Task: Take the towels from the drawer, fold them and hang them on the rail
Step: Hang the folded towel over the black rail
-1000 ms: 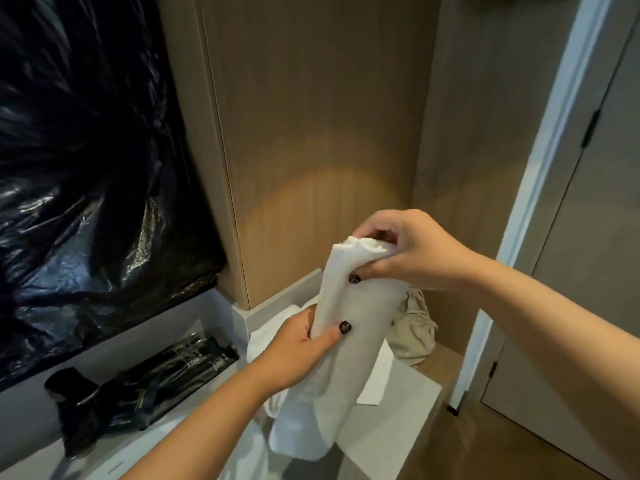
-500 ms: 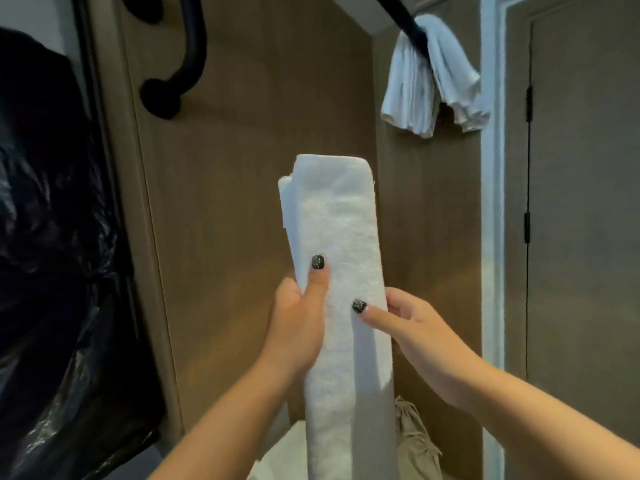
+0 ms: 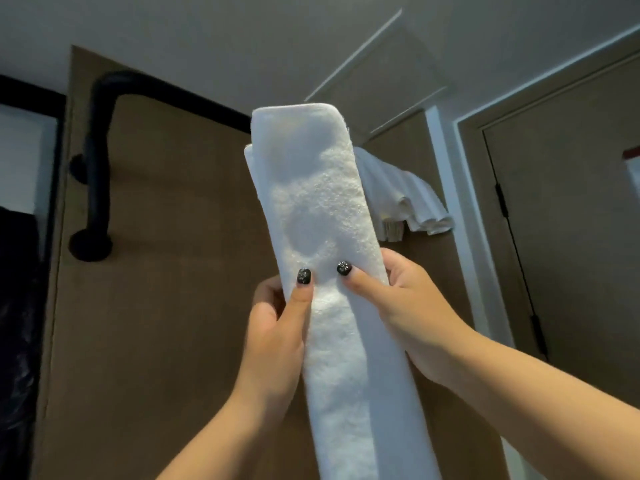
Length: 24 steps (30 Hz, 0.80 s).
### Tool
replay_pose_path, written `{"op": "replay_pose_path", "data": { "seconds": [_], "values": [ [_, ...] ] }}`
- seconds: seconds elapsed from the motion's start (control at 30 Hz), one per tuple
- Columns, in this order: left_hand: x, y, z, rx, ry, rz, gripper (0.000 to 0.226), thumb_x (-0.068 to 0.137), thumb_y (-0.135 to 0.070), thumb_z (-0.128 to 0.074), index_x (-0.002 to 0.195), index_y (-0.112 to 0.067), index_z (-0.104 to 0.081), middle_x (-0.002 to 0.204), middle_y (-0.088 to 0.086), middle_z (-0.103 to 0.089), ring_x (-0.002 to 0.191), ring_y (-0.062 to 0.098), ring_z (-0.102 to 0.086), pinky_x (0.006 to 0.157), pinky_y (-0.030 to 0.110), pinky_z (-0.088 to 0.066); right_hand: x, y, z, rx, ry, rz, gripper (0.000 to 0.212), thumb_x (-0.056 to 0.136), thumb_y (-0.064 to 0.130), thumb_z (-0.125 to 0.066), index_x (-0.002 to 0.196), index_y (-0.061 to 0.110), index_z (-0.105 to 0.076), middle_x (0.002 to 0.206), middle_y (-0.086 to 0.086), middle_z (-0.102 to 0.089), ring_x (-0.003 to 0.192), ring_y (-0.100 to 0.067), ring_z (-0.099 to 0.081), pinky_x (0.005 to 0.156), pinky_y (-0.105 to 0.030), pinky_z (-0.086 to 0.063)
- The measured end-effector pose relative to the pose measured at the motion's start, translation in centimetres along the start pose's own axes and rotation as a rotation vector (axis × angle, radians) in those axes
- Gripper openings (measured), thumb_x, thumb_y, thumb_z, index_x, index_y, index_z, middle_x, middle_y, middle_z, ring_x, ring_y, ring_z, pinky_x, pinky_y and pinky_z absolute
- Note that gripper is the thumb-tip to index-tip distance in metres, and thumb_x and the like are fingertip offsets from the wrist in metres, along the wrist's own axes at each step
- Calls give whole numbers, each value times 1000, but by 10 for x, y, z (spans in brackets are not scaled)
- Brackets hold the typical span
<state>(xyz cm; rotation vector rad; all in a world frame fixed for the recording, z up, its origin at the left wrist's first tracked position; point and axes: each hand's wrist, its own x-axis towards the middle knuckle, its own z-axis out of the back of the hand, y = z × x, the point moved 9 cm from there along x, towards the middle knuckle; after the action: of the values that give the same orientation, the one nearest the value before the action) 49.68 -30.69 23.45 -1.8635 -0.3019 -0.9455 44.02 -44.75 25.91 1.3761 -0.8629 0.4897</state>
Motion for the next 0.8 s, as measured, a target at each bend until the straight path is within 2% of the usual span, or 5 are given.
{"op": "replay_pose_path", "data": {
  "seconds": [0.13, 0.3, 0.4, 0.6, 0.8],
  "values": [
    [13, 24, -32, 49, 55, 6, 59, 75, -33, -84, 122, -10, -56, 107, 10, -75, 98, 28, -72, 76, 38, -60, 47, 21, 26, 52, -65, 71, 26, 91, 19, -68, 113, 6, -66, 110, -10, -73, 106, -29, -68, 99, -51, -50],
    [44, 46, -43, 239, -18, -111, 65, 53, -29, -93, 110, -18, -63, 94, -13, -77, 86, 4, -73, 67, 15, -54, 109, 26, 45, 79, -71, 129, 24, 90, 26, -70, 109, 10, -68, 105, -7, -73, 100, -28, -69, 90, -44, -55],
    [75, 51, -41, 258, -25, -129, 66, 50, -33, -89, 110, -19, -66, 99, -4, -77, 91, 13, -74, 76, 27, -56, 146, 25, 47, 53, -57, 167, 28, 91, 31, -69, 108, 8, -68, 93, -4, -70, 81, -18, -64, 69, -31, -49],
    [146, 36, -42, 268, 36, -223, 50, 67, -30, -86, 109, -15, -65, 101, 2, -76, 94, 23, -73, 85, 47, -58, 216, 38, 51, 41, -104, 263, 36, 93, 27, -68, 109, -4, -63, 89, -14, -63, 75, -22, -57, 66, -38, -46],
    [200, 10, -47, 372, 19, -397, 37, 79, -21, -82, 109, -13, -64, 104, 1, -75, 96, 19, -72, 89, 48, -57, 267, 67, 52, 54, -138, 390, 27, 91, 21, -70, 104, -1, -65, 82, -11, -62, 67, -21, -55, 58, -34, -44]
  ]
}}
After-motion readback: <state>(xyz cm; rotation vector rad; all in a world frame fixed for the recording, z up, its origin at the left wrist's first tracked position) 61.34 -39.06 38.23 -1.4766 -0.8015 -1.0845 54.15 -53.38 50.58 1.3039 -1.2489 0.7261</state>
